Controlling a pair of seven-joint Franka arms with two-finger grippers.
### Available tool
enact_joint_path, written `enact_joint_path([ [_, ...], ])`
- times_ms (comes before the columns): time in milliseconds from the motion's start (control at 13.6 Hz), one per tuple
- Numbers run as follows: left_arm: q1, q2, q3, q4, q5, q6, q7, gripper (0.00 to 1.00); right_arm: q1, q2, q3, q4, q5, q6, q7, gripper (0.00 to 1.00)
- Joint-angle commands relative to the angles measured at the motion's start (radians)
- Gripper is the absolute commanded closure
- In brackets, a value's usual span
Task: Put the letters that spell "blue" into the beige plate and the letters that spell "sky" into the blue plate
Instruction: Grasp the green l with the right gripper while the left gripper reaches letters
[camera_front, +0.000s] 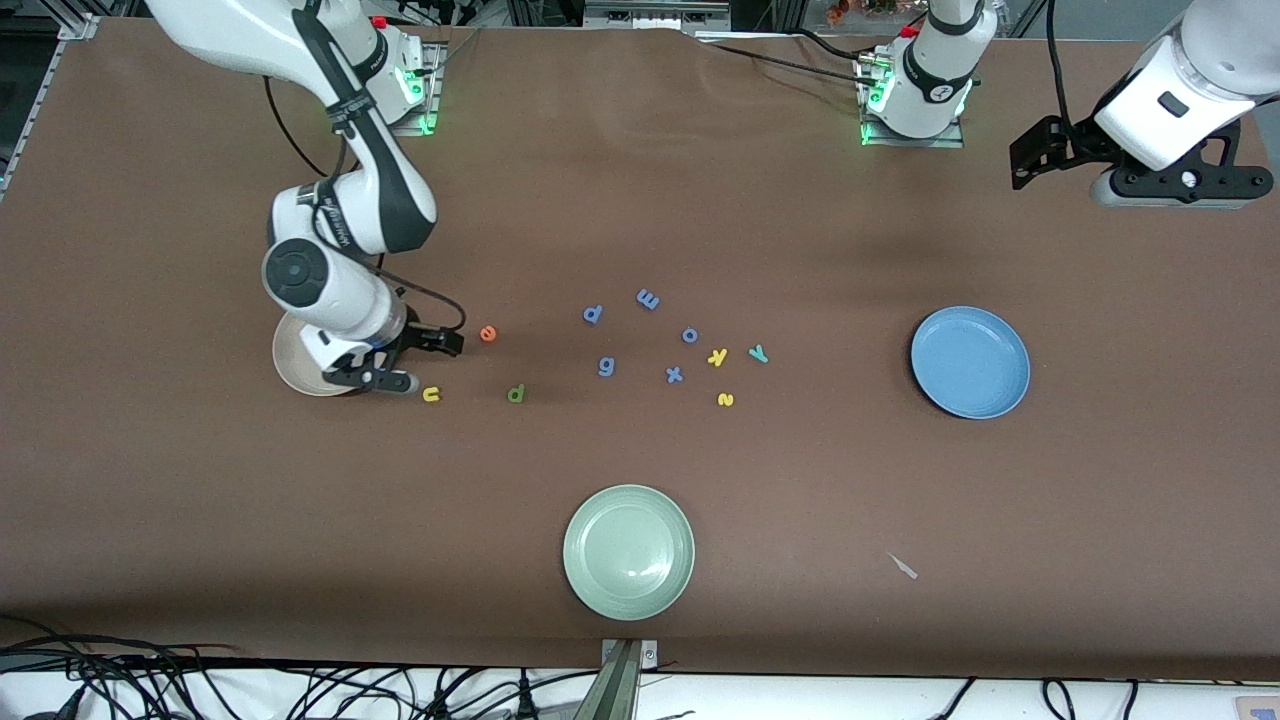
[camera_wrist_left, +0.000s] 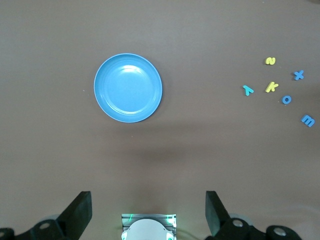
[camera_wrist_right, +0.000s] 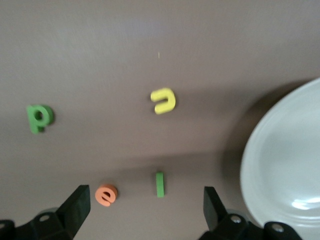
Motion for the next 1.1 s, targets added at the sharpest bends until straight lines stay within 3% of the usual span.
enact_joint_path([
  [0, 0.000, 0.012, -0.023, 0.040, 0.016, -0.024, -0.004, 0.00, -0.005, 0.004, -0.001, -0.084, 0.014, 0.075, 0.008, 0.00],
  [440, -0.010, 0.041, -0.025, 0.048, 0.009, -0.023, 0.004, 0.00, -0.002, 0.062, 0.004, -0.094, 0.014, 0.107, 0.093, 0.01],
  [733, -0.020, 0.079, -0.063, -0.013, -0.042, 0.075, -0.004, 0.00, -0.002, 0.085, 0.007, -0.094, 0.014, 0.121, 0.091, 0.25],
  [1026, -0.029, 0.095, -0.078, -0.202, -0.080, 0.326, 0.006, 0.00, -0.002, 0.090, 0.028, -0.091, 0.014, 0.123, 0.093, 0.64],
])
